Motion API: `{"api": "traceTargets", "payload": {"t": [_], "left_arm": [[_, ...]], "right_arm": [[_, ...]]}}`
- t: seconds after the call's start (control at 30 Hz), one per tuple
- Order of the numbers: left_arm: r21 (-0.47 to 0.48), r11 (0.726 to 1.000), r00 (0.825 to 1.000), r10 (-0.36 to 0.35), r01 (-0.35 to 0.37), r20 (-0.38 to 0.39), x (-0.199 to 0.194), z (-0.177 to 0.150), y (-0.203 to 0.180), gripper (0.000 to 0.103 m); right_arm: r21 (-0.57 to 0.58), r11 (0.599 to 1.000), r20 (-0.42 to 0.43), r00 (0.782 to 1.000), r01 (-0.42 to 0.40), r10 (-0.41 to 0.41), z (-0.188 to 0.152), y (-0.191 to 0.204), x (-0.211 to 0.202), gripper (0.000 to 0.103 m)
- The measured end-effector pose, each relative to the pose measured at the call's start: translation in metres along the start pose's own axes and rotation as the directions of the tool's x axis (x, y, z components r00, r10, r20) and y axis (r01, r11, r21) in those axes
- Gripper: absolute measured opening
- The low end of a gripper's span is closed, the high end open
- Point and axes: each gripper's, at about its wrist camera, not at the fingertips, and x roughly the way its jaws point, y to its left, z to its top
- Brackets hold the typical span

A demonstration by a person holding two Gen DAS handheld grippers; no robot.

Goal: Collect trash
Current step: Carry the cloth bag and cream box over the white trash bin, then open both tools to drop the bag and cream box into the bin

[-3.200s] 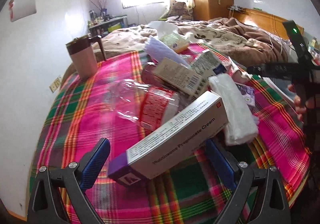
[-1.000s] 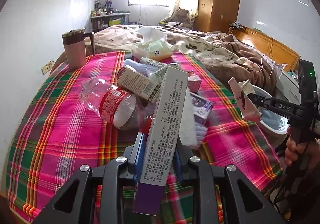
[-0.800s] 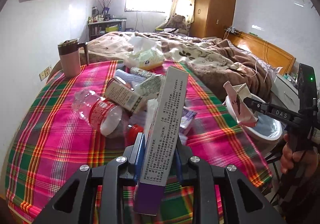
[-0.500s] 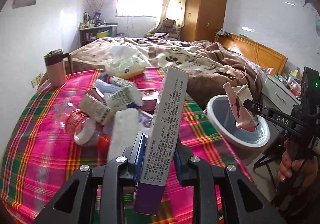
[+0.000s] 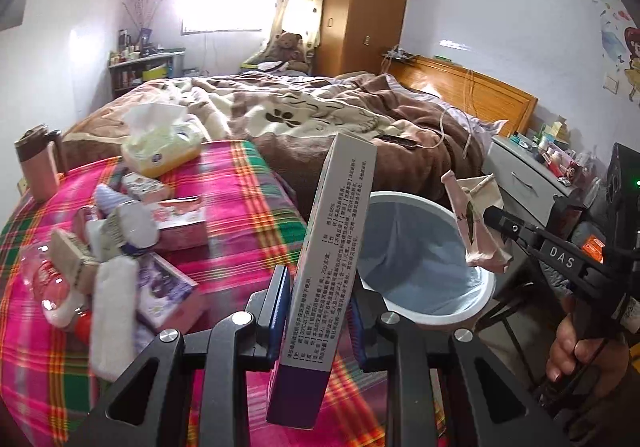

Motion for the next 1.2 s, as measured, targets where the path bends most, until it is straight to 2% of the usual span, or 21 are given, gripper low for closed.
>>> {"api": "traceTargets", "payload": {"t": [0.3,0.63,0.87,0.9,0.97,1.03,1.1,1.2], "left_arm": [[0.02,0.997,0.996,-0.077,0.078,-0.053,0.044,0.009,-0.038,0.027],[0.048,0.995,0.992,-0.083,0.088,-0.095,0.08,0.013,-0.064,0.027],[0.026,0.993,0.989,-0.108,0.111,-0.105,0.092,0.017,-0.065,0.028],[0.025,0.993,0.988,-0.112,0.115,-0.107,0.092,0.017,-0.064,0.029],[0.028,0.993,0.988,-0.113,0.117,-0.109,0.094,0.017,-0.064,0.047],[0.025,0.993,0.988,-0.115,0.118,-0.101,0.092,0.017,-0.064,0.056],[0.024,0.992,0.988,-0.118,0.121,-0.098,0.091,0.018,-0.064,0.056],[0.028,0.994,0.991,-0.1,0.103,-0.091,0.087,0.019,-0.062,0.058]], "right_arm": [[-0.021,0.996,-0.025,0.995,0.091,-0.092,-0.001,-0.027,0.013,0.007],[-0.031,0.988,-0.062,0.987,0.149,-0.15,-0.001,-0.047,0.027,0.007],[-0.049,0.981,-0.087,0.978,0.186,-0.189,-0.001,-0.051,0.033,0.008],[-0.044,0.982,-0.092,0.978,0.183,-0.187,0.0,-0.052,0.033,0.009],[-0.04,0.983,-0.104,0.977,0.181,-0.185,0.0,-0.055,0.035,0.012],[-0.046,0.98,-0.11,0.974,0.194,-0.198,0.0,-0.056,0.036,0.033],[-0.042,0.981,-0.109,0.975,0.19,-0.194,-0.001,-0.057,0.037,0.049],[-0.035,0.982,-0.105,0.977,0.185,-0.188,-0.001,-0.056,0.034,0.05]]}}
